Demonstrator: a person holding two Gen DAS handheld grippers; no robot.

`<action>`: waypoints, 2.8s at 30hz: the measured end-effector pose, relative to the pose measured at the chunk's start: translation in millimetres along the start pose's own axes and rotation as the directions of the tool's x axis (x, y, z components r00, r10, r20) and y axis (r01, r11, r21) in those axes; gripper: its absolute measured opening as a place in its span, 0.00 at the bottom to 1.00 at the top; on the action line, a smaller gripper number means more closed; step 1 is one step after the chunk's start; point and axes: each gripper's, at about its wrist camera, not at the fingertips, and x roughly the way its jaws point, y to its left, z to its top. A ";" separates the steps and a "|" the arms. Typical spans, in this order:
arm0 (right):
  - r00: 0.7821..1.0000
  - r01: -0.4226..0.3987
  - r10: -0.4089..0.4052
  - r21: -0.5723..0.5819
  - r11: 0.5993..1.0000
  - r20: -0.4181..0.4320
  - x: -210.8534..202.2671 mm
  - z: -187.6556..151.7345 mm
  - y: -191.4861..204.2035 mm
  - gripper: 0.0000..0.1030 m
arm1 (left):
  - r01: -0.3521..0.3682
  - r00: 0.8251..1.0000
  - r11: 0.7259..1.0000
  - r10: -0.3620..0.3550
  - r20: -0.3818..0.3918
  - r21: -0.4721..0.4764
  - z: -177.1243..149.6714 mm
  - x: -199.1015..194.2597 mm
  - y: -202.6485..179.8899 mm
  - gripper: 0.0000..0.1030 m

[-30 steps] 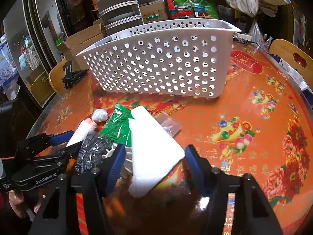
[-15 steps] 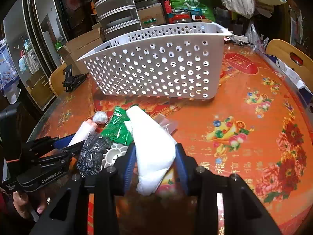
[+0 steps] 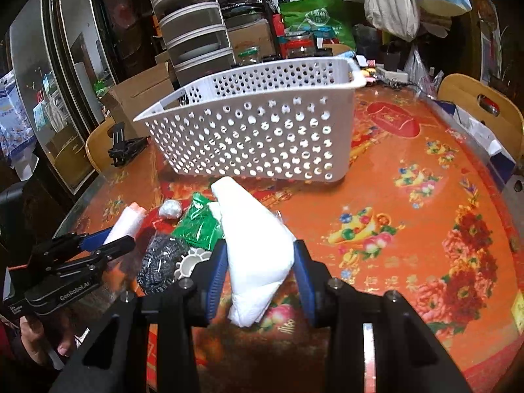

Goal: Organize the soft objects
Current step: 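Close the left tool on the pink towel while the right tool nears the white cloth, then lift the pink towel into the basket with the left tool while the right tool carries the white cloth, then open both tools to drop the towel and cloth into the basket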

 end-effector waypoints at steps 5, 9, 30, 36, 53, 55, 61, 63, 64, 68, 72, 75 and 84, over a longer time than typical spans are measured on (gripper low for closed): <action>0.999 0.024 -0.023 -0.022 0.999 0.028 -15.0 8.5 0.0 0.38 | -0.013 1.000 1.000 0.013 0.023 0.000 11.4 -17.6 -1.6 0.29; 0.998 0.038 -0.035 -0.047 0.998 0.055 -30.2 18.8 -1.3 0.38 | -0.008 0.999 1.000 0.008 0.048 -0.002 23.9 -32.8 -2.2 0.29; 0.995 0.063 -0.056 -0.086 0.994 0.083 -44.1 149.5 -2.7 0.38 | 0.044 0.991 0.999 -0.044 0.128 0.005 186.9 -57.1 -12.5 0.29; 0.995 0.095 -0.094 -0.084 0.992 0.016 -0.9 190.5 -8.0 0.38 | 0.027 0.998 1.000 -0.026 0.055 -0.002 237.5 -12.1 -22.4 0.29; 0.949 0.175 -0.192 -0.092 0.980 -0.249 131.5 214.0 -22.6 0.41 | -0.028 0.972 0.998 0.016 -0.236 -0.050 257.8 145.0 -14.1 0.29; 0.948 0.177 -0.193 -0.086 0.980 -0.253 136.0 213.9 -23.9 0.45 | -0.030 0.971 0.998 0.015 -0.238 -0.060 255.9 148.8 -9.4 0.29; 0.957 0.153 -0.170 -0.090 0.984 -0.233 132.3 213.5 -20.1 0.85 | -0.026 0.979 0.998 0.012 -0.203 -0.064 254.4 141.9 -2.6 0.51; 0.960 0.144 -0.163 -0.095 0.985 -0.228 129.0 212.8 -17.7 0.91 | -0.015 0.984 0.998 0.003 -0.178 -0.068 255.0 135.2 -1.4 0.74; 0.962 0.141 -0.159 -0.096 0.985 -0.221 126.2 212.6 -17.6 0.92 | -0.032 0.988 0.997 0.022 -0.155 -0.064 255.0 128.4 -0.4 0.77; 0.974 0.124 -0.139 -0.096 0.988 -0.179 105.4 211.3 -17.5 1.00 | -0.030 0.994 0.997 0.023 -0.106 -0.065 256.7 108.1 4.4 0.97; 0.983 0.130 -0.140 -0.084 0.988 -0.119 80.5 213.3 -23.7 1.00 | -0.021 0.996 0.997 0.015 -0.085 -0.073 258.6 88.7 8.6 1.00; 0.987 0.137 -0.143 -0.069 0.988 -0.076 64.5 214.1 -29.8 1.00 | -0.042 0.996 0.996 0.035 -0.085 -0.074 259.1 81.4 9.8 1.00; 0.985 0.161 -0.164 -0.054 0.985 -0.049 41.4 205.7 -32.3 1.00 | -0.041 0.998 0.999 0.040 -0.038 -0.032 249.7 49.6 -0.5 1.00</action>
